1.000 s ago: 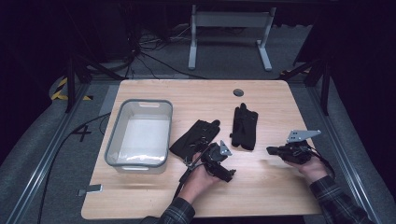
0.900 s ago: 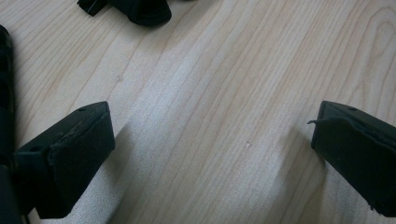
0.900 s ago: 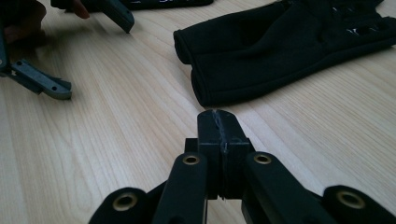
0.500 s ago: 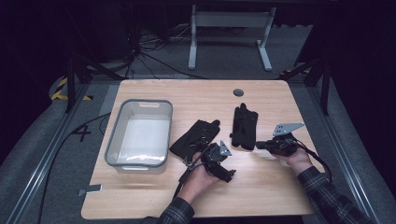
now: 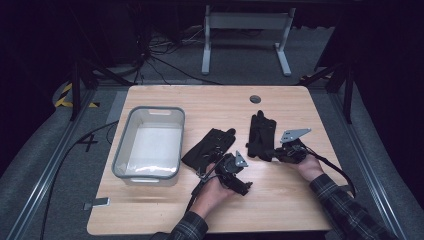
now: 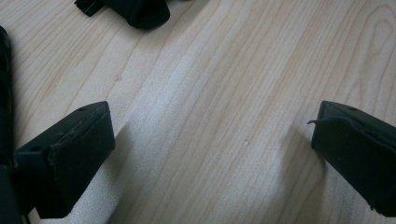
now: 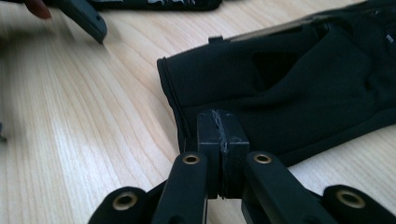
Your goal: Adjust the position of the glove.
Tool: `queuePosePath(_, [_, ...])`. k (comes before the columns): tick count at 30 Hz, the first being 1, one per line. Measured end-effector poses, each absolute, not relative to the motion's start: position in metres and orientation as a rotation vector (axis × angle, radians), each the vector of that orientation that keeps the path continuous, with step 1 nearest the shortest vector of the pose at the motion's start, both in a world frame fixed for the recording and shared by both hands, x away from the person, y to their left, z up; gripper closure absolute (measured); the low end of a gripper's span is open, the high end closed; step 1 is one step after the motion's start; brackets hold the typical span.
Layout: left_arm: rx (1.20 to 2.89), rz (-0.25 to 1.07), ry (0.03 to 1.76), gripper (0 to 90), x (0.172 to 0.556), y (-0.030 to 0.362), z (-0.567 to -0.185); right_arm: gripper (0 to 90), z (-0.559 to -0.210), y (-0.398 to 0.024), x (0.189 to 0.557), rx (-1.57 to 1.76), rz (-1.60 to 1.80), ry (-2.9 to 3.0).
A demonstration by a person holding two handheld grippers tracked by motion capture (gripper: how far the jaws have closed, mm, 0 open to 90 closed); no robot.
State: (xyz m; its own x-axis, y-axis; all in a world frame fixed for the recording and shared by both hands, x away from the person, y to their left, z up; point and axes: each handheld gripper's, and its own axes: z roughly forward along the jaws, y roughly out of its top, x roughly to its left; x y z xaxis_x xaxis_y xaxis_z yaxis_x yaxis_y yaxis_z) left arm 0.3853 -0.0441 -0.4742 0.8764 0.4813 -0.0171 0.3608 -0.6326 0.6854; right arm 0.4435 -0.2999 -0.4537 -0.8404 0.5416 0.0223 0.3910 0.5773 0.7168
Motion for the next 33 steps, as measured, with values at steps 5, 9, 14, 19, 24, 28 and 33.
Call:
queuePosePath(5, [2.323,0.219,0.598,0.0,0.385,-0.044,-0.474,90.0,-0.456,-0.302,0.442,0.788,1.083,2.600])
queuePosePath(9, [2.321,0.219,0.599,0.0,0.385,-0.043,-0.474,90.0,-0.457,-0.305,0.440,0.788,1.087,2.594])
queuePosePath(14, [2.321,0.219,0.599,0.0,0.385,-0.043,-0.474,90.0,-0.456,-0.308,0.439,0.798,1.089,2.610])
queuePosePath(19, [2.322,0.218,0.598,0.0,0.385,-0.043,-0.474,90.0,-0.456,-0.314,0.435,0.808,1.111,2.632])
queuePosePath(24, [2.321,0.218,0.598,0.0,0.385,-0.043,-0.474,90.0,-0.455,-0.321,0.424,0.809,1.100,2.654])
queuePosePath(28, [2.321,0.218,0.599,0.0,0.385,-0.043,-0.474,90.0,-0.454,-0.327,0.414,0.805,1.080,2.668])
queuePosePath(33, [2.321,0.217,0.597,0.0,0.385,-0.043,-0.474,90.0,-0.453,-0.333,0.402,0.805,1.077,2.682])
